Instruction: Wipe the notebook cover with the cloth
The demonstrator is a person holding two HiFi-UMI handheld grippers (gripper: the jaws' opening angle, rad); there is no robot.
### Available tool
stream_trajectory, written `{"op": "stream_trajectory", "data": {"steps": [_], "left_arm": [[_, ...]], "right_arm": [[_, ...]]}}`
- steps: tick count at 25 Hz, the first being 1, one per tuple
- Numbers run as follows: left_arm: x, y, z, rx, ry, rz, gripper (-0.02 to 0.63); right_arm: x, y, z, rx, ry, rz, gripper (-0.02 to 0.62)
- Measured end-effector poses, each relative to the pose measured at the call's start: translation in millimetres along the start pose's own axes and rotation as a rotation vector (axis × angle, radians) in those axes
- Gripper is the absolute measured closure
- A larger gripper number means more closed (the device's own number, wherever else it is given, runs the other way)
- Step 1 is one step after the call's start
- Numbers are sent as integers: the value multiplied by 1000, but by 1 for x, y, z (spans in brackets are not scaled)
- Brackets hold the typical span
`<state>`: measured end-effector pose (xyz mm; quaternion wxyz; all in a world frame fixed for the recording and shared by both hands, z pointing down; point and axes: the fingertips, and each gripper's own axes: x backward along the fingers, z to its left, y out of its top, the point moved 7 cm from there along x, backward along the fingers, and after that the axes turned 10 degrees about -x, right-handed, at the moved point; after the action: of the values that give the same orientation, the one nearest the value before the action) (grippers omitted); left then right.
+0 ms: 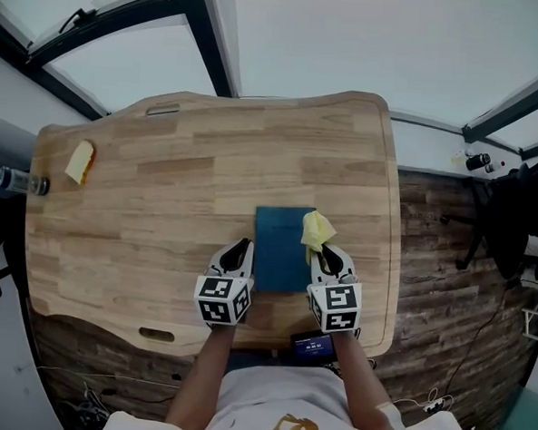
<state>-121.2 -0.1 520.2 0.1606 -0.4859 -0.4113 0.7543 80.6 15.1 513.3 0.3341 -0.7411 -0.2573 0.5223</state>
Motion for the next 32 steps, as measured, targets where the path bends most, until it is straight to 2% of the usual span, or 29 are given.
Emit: {"op": "stream_trajectory", "data": {"steps": [4,6,14,24,26,29,32], "left_arm": [[-13,-6,2,17,-36,45,579],[-19,-10,-1,24,-64,71,517],[-31,-25,-4,72,-88,173,442],[-44,-35,-2,100,-76,238,442],[-44,-37,0,115,-67,259,468],[-47,-36,0,126,-97,280,506],[-46,-36,2,129,-106,282,507]], "right_arm": [[-11,3,-3,13,-9,9,558],[-15,4,-7,13,-14,21,558],[-25,6,-12,31,-15,50,558],[-44,5,-22,64,-30,54,558],[-45,5,-23,69,-29,58,558],[-51,4,-25,79,-27,79,558],[-60,0,-25,68,-12,118,558]]}}
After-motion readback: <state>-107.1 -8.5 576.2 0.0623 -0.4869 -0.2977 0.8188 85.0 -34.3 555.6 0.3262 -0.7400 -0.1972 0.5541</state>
